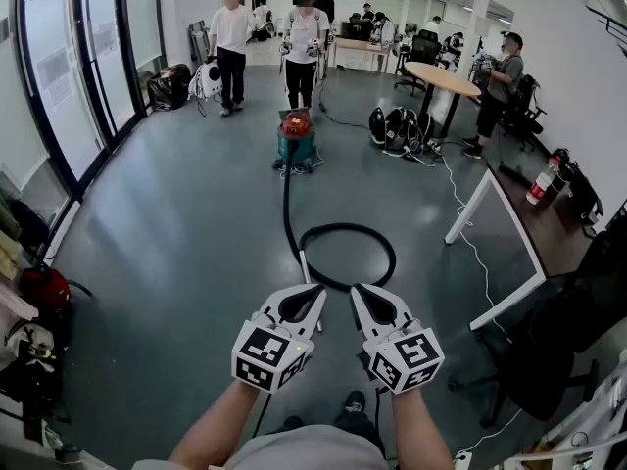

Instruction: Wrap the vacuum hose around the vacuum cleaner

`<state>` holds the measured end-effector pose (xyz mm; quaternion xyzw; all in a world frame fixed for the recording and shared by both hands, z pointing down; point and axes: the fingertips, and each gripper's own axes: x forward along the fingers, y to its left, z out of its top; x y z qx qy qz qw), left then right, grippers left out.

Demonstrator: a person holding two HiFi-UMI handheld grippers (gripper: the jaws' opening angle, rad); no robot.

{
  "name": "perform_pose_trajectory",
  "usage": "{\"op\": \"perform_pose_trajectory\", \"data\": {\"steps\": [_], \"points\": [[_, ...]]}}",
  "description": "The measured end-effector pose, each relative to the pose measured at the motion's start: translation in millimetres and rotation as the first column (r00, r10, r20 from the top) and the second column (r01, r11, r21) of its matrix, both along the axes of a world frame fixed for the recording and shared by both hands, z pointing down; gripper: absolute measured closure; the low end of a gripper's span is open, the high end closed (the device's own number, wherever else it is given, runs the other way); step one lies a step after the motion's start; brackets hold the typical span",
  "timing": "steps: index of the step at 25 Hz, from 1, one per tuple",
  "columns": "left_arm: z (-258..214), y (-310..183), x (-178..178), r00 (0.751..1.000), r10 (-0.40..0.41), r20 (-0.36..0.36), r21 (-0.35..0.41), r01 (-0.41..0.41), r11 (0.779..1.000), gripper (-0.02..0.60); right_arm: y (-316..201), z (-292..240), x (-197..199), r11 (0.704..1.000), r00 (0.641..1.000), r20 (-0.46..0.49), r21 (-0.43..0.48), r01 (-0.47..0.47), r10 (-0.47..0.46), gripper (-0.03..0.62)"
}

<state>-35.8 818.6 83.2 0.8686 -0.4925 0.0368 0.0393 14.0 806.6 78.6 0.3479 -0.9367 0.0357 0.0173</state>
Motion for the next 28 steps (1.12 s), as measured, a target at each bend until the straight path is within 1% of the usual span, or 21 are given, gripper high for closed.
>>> {"op": "perform_pose_trajectory", "data": {"steps": [8,17,28], "points": [[1,-3,3,1.0,0.003,0.004,-0.002,-0.003,1.0,0.577,-4,-2,4,1.0,1.0,0.024,-0.003,-0.015,0.015,0.592],[3,-4,1,1.0,0.003,0.007,-0.005,-0.003,1.0,0.577,-5,2,2,1.0,1.0,0.009,-0.009,-0.016,0.016,0.592],[7,-2,-16,1.0,0.014,0.016,-0.008,-0.014,1.0,0.577,-3,7,-13,1.0,1.0,-0.013,-0.012,-0.025,0.025,0.591]]}}
